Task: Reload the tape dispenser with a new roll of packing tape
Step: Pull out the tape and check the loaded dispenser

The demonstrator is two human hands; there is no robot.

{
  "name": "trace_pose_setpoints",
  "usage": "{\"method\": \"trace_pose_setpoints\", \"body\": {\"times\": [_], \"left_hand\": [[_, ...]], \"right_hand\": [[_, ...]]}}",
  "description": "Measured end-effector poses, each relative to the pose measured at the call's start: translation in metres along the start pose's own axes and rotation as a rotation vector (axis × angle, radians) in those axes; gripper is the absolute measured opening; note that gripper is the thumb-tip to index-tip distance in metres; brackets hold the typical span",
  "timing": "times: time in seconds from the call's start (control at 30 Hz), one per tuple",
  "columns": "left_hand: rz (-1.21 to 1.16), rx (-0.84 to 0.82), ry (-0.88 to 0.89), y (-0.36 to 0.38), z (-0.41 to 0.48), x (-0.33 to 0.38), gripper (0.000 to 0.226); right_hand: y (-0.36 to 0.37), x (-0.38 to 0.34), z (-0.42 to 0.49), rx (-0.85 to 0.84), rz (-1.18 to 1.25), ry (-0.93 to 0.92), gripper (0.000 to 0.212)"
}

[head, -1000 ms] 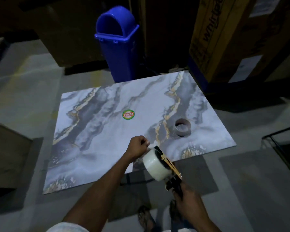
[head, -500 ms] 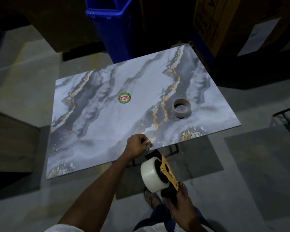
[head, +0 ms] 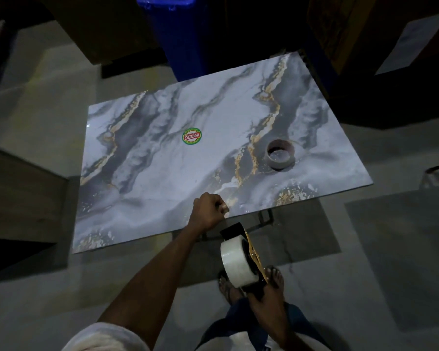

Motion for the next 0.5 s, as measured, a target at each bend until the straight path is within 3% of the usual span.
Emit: {"method": "trace_pose_setpoints", "body": {"times": [0.07, 0.13, 0.2, 0.23, 0.37, 0.5], "left_hand": [[-0.015, 0.028, -0.006, 0.002, 0.0, -0.001, 0.015], [-0.029, 0.077, -0.012, 0.003, 0.0, -0.002, 0.023], [-0.034, 0.099, -0.011, 0.005, 0.004, -0.004, 0.024], [-0.031, 0.092, -0.004, 0.006, 0.006, -0.004, 0.022], [-0.004, 0.038, 0.077, 0.006, 0.01, -0.001, 0.017], [0.139, 0.063, 0.193, 0.003, 0.012, 0.002, 0.012]], "right_hand": [[0.001, 0.002, -0.004, -0.028, -0.021, 0.008, 0.019], [0.005, -0.004, -0.008, -0.037, -0.068, 0.019, 0.04], [0.005, 0.001, -0.009, 0.113, -0.035, 0.002, 0.049], [0.004, 0.005, -0.009, 0.189, -0.019, -0.012, 0.044], [0.009, 0.012, -0.008, 0.04, 0.033, 0.071, 0.015], [0.009, 0.003, -0.006, 0.032, 0.066, 0.061, 0.033]]}}
Point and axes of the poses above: each hand's wrist, its own z-axis towards the middle knuckle, its own y-axis out of the palm, x = y × z, the point moved 2 cm from there along z, towards the middle knuckle, and after that the axes turned 5 degrees about -x, right-handed, at the moved point
